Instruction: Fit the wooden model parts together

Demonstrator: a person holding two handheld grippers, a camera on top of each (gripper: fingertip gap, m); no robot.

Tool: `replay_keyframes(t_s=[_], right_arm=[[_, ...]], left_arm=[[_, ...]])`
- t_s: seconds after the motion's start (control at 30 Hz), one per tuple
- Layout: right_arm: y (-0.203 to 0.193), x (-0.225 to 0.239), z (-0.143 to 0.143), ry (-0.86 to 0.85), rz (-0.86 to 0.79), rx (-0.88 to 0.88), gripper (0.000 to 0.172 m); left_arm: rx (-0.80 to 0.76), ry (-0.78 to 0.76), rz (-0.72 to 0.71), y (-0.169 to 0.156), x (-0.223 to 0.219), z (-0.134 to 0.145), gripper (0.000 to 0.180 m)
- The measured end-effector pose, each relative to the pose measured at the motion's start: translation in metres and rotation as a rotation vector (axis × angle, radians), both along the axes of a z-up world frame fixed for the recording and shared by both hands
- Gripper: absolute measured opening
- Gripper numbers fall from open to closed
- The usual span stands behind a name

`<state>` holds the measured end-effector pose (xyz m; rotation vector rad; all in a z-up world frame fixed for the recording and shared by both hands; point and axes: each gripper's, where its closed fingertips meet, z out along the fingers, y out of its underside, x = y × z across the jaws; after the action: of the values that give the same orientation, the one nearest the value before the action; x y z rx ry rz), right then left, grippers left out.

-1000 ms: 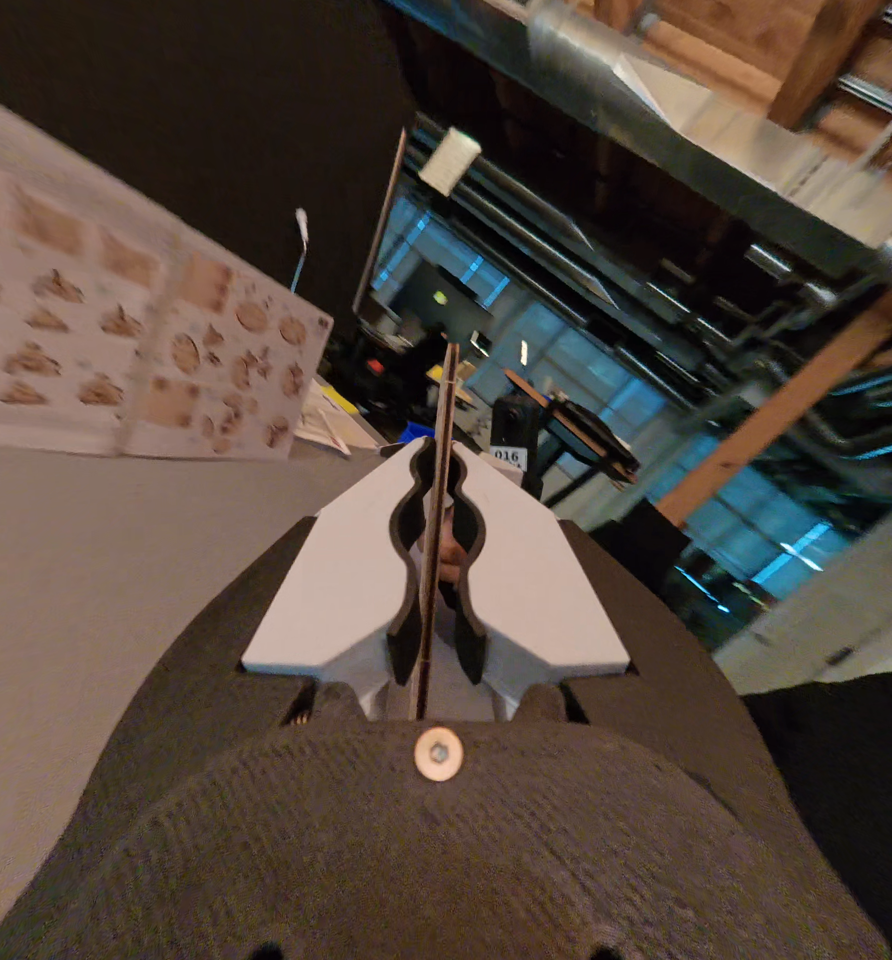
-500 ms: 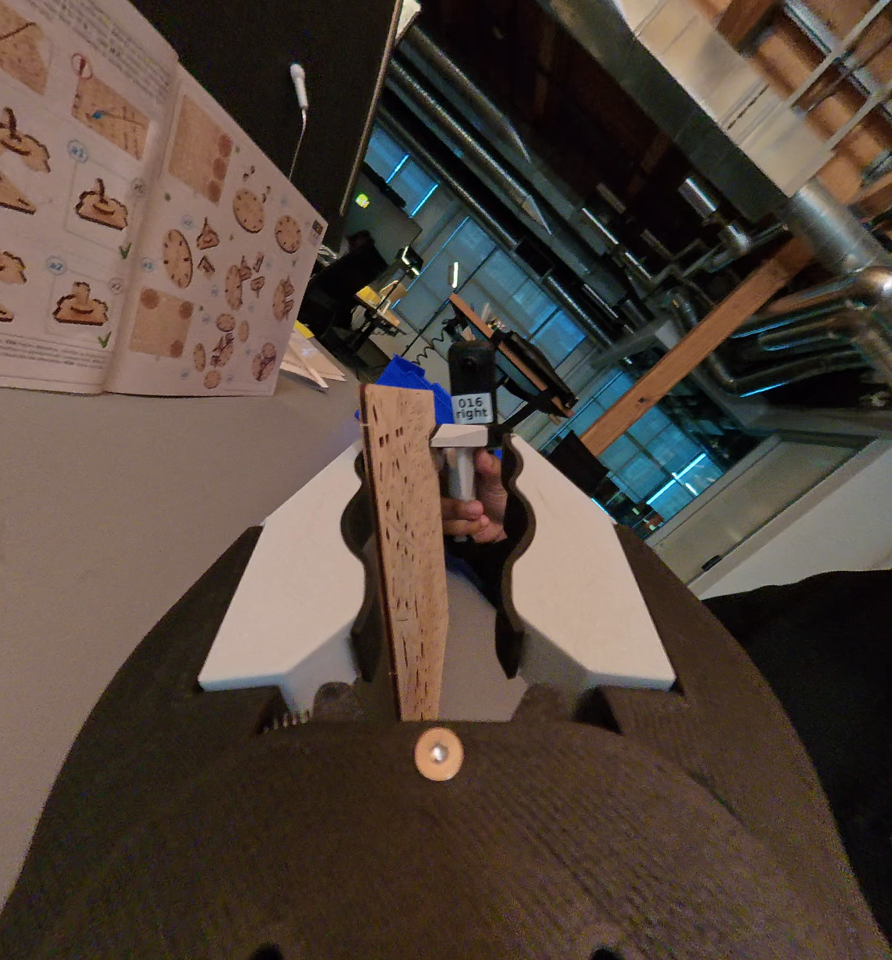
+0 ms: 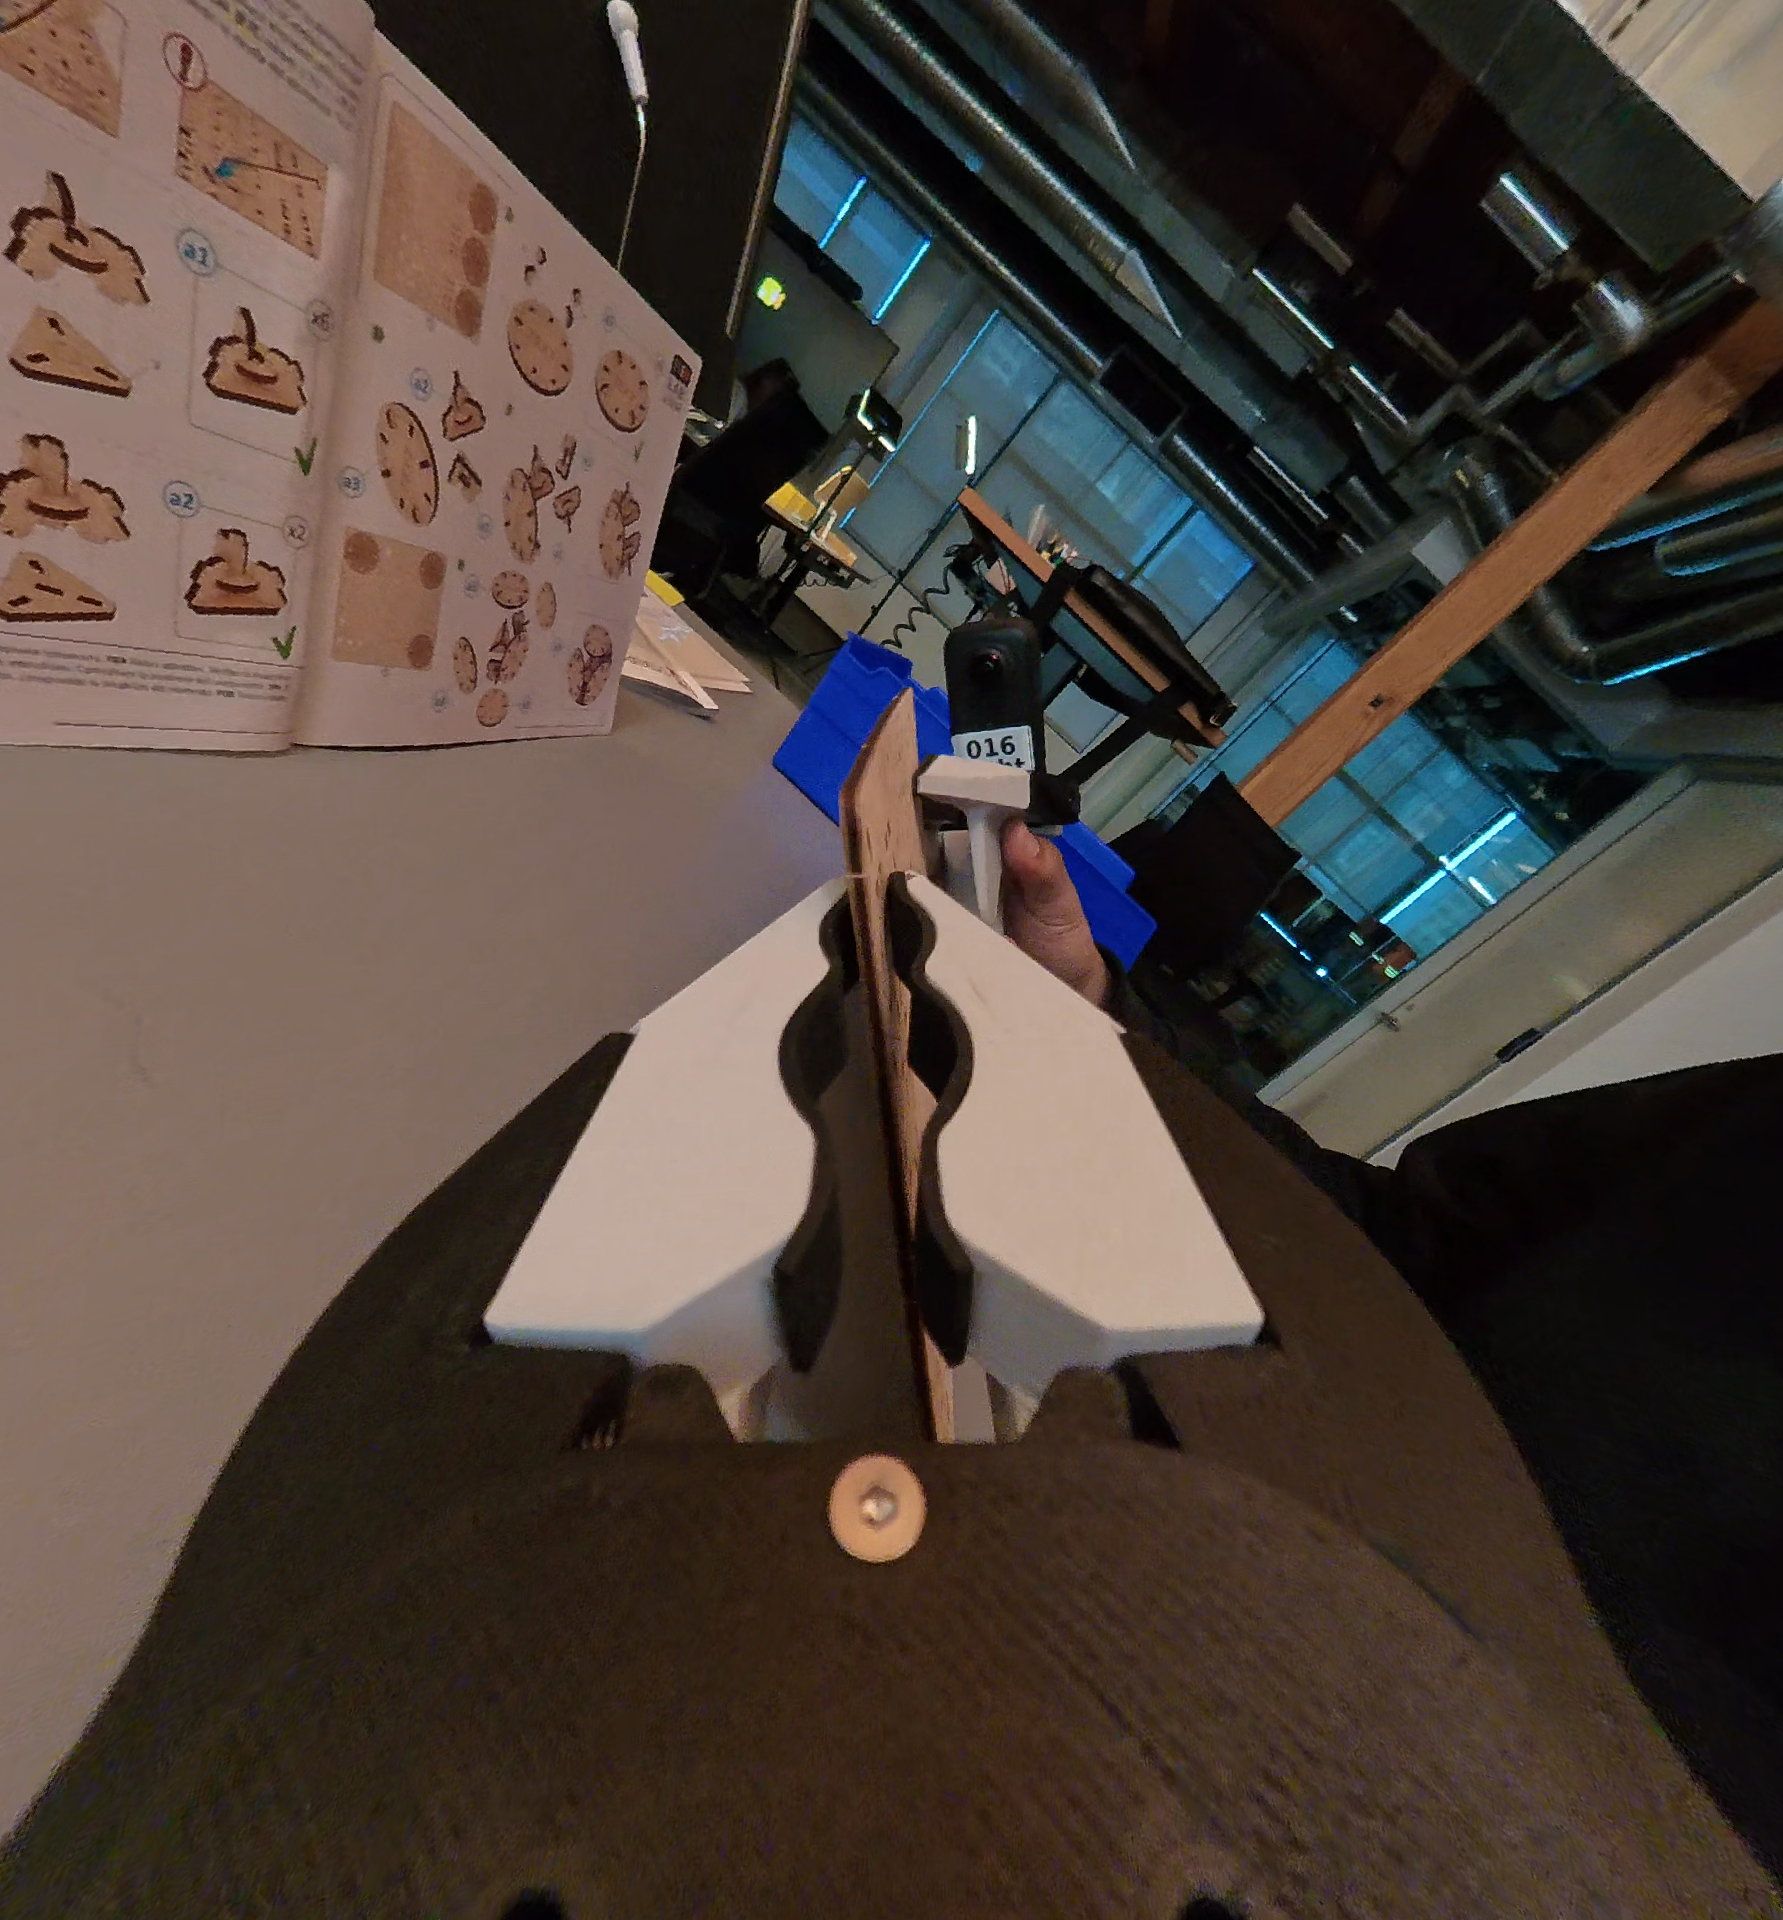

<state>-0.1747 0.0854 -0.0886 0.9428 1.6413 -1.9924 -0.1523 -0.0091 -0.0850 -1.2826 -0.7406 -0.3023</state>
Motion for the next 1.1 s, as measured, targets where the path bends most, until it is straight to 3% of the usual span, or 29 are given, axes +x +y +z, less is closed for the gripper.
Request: replay_keyframes(t_s=[0.2,0.4,0.6,0.83,1.1], right_arm=[[0.009,-0.004,0.005,-0.059,-0.009,-0.056,0.024],[0.004,-0.002,-0.005,-0.048,0.003,0.004,0.030],[-0.005,0.004,-0.015,-0.029,0.026,0.074,0.031],[-0.006,0.005,-0.017,-0.022,0.032,0.089,0.014],[-0.006,0.004,-0.021,-0.044,0.034,0.085,0.014]], left_arm=[[-0.012,0.027,-0.001,0.000,0.002,0.001,0.002],[-0.007,0.024,-0.004,0.000,0.002,0.001,0.002],[-0.012,0.027,0.008,-0.002,0.001,0.000,0.002],[-0.033,0.030,0.030,-0.002,-0.002,-0.002,0.003],[-0.040,0.023,0.042,-0.003,-0.004,-0.004,0.003]])
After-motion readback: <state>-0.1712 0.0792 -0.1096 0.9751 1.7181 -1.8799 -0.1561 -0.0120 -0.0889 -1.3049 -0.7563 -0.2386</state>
